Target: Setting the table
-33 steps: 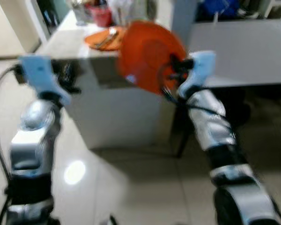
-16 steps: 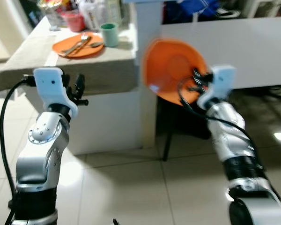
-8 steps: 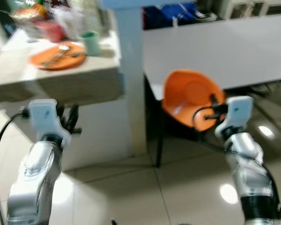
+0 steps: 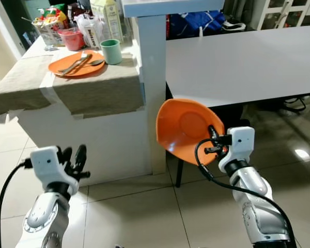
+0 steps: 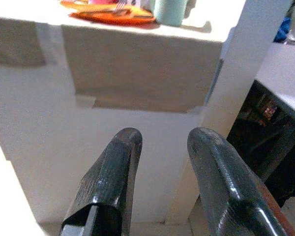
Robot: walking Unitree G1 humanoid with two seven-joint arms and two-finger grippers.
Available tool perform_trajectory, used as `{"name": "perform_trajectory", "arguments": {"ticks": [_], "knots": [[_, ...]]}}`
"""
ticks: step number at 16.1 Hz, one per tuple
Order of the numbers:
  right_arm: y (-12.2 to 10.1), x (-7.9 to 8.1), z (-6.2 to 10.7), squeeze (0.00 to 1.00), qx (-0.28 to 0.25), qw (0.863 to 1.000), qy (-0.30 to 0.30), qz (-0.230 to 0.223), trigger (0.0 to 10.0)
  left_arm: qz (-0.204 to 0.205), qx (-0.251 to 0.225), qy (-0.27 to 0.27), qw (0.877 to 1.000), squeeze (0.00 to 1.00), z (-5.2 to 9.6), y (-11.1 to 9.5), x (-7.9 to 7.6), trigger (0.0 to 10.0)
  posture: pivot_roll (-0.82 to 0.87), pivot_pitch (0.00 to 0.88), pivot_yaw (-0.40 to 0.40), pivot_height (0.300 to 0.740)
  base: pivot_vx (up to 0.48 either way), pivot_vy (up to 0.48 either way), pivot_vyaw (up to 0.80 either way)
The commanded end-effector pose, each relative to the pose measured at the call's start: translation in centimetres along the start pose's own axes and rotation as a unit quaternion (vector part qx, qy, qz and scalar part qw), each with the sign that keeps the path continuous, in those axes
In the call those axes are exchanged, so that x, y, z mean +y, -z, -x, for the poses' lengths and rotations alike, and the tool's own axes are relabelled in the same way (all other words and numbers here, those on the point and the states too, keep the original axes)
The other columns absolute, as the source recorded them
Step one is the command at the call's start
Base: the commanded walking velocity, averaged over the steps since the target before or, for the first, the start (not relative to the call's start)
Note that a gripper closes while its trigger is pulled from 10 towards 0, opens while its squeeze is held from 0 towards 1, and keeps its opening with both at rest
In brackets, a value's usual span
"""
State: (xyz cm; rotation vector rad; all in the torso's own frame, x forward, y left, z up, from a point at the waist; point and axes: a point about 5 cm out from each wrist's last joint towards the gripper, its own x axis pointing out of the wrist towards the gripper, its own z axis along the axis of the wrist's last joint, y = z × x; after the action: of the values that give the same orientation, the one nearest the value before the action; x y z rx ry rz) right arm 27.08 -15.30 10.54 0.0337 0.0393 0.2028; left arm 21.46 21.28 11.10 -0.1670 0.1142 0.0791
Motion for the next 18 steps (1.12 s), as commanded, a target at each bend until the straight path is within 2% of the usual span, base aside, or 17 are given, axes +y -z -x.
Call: {"name": "perform_trajectory", "arguments": {"ticks": [1,3,5,8,13,18], "knots": [[-1.2,-0.1,-0.1,0.00,-0.021,1.000,-0.008,0.006,0.0,-0.004,-0.001,0.007,1.000,0.00,-0.1,0.0,-0.2,10.0,-0.12,0.000,0.080,0.740,0.000,0.000,0.00],[-0.9,-1.2,0.0,0.00,-0.012,0.998,-0.019,0.054,0.0,-0.033,-0.018,0.009,0.999,0.00,-0.6,-1.2,-0.1,10.0,-0.11,0.000,0.072,0.740,0.000,0.000,0.00],[-0.9,-1.7,-0.2,0.00,-0.007,0.998,-0.016,0.057,0.0,-0.038,-0.024,0.006,0.999,0.00,-0.9,-1.7,0.1,10.0,-0.11,0.000,0.069,0.740,0.000,0.000,0.00],[-1.6,-1.2,-1.0,0.00,-0.015,0.998,-0.024,0.055,0.0,-0.031,-0.040,0.007,0.999,0.00,-1.5,-2.7,-1.3,10.0,-0.10,0.000,0.060,0.740,0.195,-0.354,0.00],[-1.3,-0.8,-1.6,0.00,-0.012,0.998,-0.037,0.055,0.0,-0.035,-0.044,-0.003,0.998,0.00,-1.3,-2.8,-1.5,10.0,-0.07,0.000,0.050,0.740,0.322,-0.352,0.00],[-1.3,0.1,-2.2,0.00,-0.015,0.998,-0.047,0.050,0.0,-0.066,-0.048,0.004,0.997,0.00,-1.6,-3.2,-2.2,10.0,-0.07,0.000,0.060,0.740,0.291,-0.378,0.00]]}}
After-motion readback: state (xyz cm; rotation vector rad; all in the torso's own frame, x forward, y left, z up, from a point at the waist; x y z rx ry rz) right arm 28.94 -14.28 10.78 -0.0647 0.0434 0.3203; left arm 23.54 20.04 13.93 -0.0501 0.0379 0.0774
